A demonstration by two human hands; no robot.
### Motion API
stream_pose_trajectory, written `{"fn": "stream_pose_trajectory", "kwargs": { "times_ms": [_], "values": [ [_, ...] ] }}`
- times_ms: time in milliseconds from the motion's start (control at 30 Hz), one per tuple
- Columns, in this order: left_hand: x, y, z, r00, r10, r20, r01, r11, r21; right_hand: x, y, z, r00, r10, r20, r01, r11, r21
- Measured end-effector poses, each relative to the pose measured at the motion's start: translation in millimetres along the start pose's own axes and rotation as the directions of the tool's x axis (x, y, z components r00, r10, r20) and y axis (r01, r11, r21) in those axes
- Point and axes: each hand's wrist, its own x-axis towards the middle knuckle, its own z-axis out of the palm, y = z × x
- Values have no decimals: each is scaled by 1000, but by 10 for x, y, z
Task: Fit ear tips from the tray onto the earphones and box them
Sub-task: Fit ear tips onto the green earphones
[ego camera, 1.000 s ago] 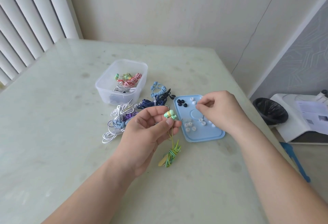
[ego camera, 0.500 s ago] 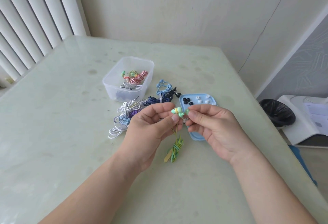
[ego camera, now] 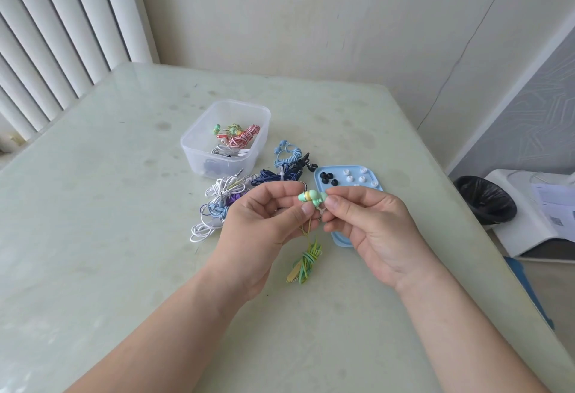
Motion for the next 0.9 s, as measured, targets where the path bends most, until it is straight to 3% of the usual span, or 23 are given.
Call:
{"fn": "stream_pose_trajectory", "kwargs": {
  "times_ms": [367, 633, 900],
  "values": [
    [11, -13, 3, 1000, 8, -16, -8, 1000, 20, 7, 41, -8, 997, -72, 16, 73, 995, -71],
    [-6, -7, 17, 999, 14, -33, -13, 999, 31, 8, 85, 2, 971, -239, 3, 230, 930, -286],
    [-2, -11, 5, 998, 15, -55, -16, 1000, -15, -32, 168, 93, 952, -307, -14, 295, 927, -232]
  ]
}}
